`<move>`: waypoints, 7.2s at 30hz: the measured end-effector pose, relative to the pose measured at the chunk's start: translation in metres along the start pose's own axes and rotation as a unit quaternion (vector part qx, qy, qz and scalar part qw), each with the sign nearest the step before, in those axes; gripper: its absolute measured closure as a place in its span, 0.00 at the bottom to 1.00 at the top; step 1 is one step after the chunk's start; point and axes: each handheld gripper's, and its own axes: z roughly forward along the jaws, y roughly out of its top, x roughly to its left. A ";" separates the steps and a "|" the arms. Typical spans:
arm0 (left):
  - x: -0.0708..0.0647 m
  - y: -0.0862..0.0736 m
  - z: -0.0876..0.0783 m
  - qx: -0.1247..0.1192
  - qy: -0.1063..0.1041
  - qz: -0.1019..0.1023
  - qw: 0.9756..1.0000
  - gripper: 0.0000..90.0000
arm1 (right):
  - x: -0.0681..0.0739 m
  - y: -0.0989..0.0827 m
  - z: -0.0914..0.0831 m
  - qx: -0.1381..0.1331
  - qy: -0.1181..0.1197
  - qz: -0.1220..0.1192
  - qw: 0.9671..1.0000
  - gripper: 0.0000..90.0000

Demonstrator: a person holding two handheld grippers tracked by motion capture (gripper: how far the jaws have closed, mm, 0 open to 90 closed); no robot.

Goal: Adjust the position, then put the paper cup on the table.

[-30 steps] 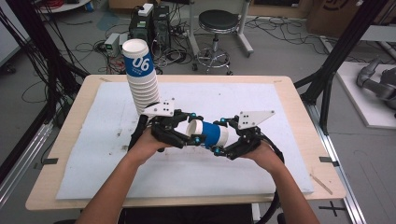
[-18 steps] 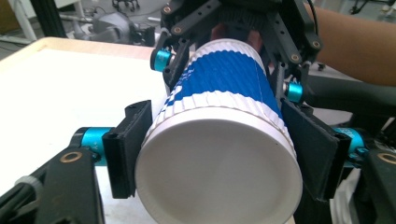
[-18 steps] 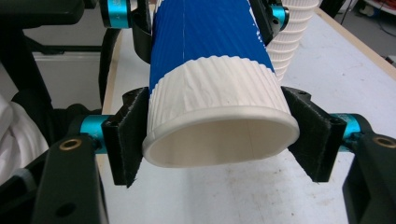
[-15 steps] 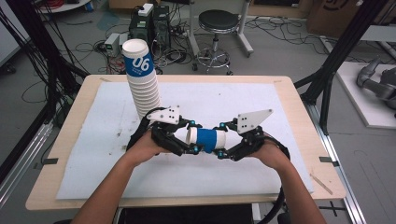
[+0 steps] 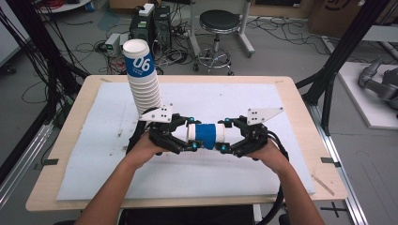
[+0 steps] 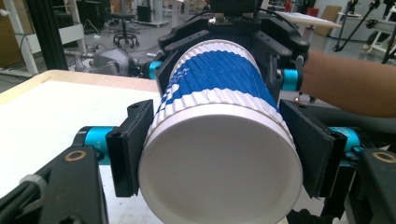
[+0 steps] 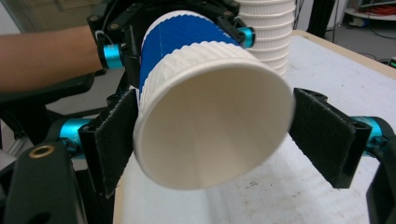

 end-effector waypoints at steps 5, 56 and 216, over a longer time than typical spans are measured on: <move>-0.002 0.000 0.001 0.011 -0.012 0.010 1.000 0.33 | 0.002 -0.001 0.004 0.023 0.015 -0.039 0.999 0.26; -0.005 -0.018 0.010 0.029 0.018 0.012 0.999 0.33 | 0.006 0.021 -0.004 -0.024 -0.003 -0.016 1.000 0.21; -0.002 -0.097 -0.120 -0.001 0.316 -0.060 0.947 0.21 | -0.079 -0.082 -0.003 0.032 -0.312 0.119 0.942 0.22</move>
